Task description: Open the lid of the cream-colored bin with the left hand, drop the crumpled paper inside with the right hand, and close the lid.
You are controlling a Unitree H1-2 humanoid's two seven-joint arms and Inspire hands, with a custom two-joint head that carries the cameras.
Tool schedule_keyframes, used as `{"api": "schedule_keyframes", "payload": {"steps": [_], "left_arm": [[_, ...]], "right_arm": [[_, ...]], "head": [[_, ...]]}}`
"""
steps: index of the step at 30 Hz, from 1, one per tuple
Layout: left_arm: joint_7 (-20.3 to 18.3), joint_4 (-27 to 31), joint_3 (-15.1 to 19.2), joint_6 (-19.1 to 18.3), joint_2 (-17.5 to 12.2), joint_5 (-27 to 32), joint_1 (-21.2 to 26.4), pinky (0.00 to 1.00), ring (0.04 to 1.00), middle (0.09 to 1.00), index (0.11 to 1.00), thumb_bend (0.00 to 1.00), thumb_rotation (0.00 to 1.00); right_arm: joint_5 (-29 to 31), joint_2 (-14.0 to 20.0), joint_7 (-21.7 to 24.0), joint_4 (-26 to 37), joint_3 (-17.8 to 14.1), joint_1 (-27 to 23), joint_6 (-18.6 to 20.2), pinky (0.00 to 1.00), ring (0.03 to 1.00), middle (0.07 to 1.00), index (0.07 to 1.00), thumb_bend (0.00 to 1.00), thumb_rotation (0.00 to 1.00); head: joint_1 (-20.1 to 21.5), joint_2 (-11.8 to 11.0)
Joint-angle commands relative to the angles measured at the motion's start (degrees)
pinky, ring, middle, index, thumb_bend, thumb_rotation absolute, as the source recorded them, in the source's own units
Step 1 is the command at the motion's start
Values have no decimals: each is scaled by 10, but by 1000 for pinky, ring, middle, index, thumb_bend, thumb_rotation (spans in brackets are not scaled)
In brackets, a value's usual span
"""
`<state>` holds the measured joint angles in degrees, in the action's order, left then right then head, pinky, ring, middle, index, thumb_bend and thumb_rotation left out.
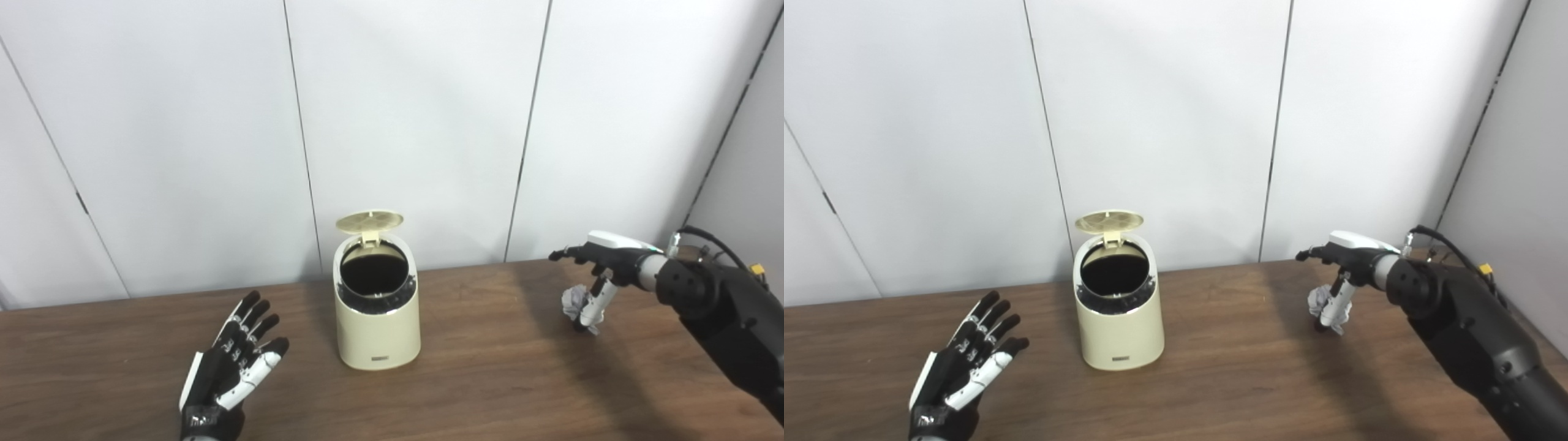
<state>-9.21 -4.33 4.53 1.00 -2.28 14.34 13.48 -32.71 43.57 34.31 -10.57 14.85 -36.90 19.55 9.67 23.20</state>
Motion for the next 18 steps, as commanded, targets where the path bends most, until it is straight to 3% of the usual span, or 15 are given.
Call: {"api": "schedule_keyframes", "payload": {"steps": [1, 9, 18], "left_arm": [[-4, 13, 0, 17, -4, 3, 18, 728, 885, 931, 971, 696, 183], [-2, 13, -1, 14, -3, 0, 17, 734, 880, 924, 971, 704, 183], [-3, 19, 0, 5, -5, 5, 15, 752, 891, 932, 976, 697, 178]], "right_arm": [[-8, 16, -13, -1, -6, -35, -14, 800, 912, 946, 896, 868, 93], [-16, 15, -2, -20, 5, -40, -3, 823, 925, 956, 886, 848, 100], [-27, 13, -11, -45, 24, -37, -15, 769, 886, 920, 859, 821, 82]], "head": [[1, 0], [0, 1], [0, 7]]}}
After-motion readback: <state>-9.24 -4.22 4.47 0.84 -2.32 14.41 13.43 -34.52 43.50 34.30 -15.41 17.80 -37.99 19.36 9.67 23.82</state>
